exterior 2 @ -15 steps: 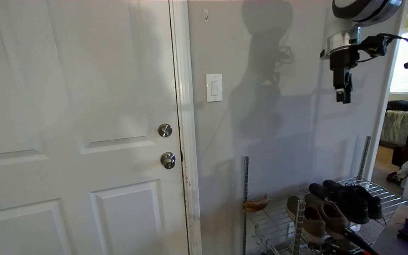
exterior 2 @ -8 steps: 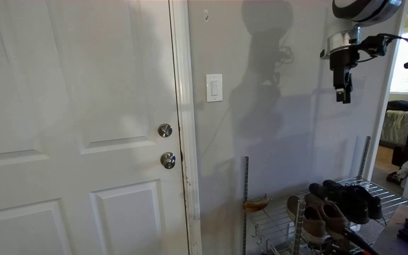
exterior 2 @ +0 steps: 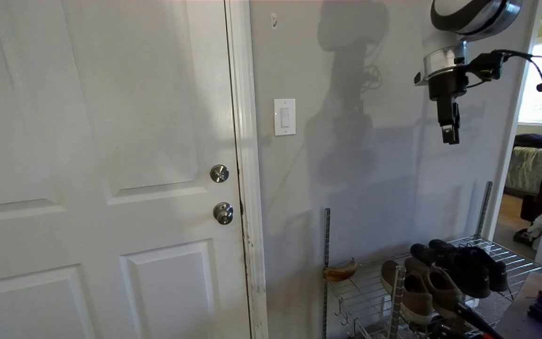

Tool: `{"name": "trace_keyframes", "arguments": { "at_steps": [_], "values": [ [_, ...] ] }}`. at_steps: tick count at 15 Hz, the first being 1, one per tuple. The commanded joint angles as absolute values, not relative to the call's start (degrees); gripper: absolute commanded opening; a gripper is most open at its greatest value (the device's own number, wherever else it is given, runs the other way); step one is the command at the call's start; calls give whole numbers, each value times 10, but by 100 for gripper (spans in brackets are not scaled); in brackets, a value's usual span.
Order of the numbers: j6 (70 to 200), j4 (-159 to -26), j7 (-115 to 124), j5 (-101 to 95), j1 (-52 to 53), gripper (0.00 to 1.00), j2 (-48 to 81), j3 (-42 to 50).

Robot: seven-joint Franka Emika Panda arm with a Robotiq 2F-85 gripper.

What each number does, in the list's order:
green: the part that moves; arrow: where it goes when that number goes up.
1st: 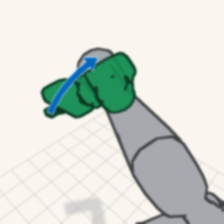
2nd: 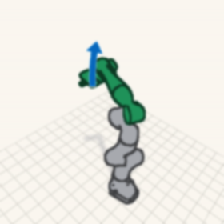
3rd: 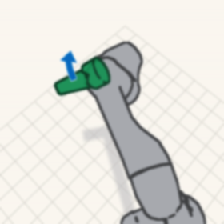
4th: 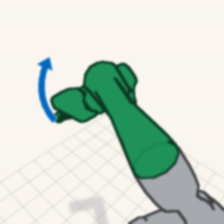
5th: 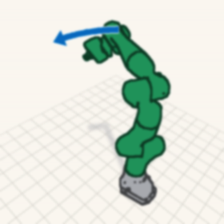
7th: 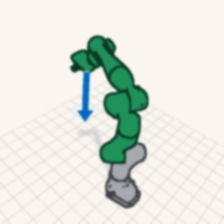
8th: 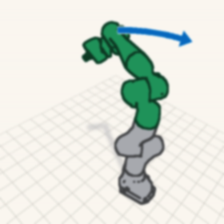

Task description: Turn on the light switch.

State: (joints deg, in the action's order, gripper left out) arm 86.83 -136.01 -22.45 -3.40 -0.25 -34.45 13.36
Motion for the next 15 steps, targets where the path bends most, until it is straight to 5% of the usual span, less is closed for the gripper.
{"name": "trace_keyframes", "arguments": {
  "at_steps": [1,15],
  "values": [
    [875,-1374,-248,-33,15,100,-314,112],
    [1117,-1337,-235,-28,67,100,-124,10]
  ]
}}
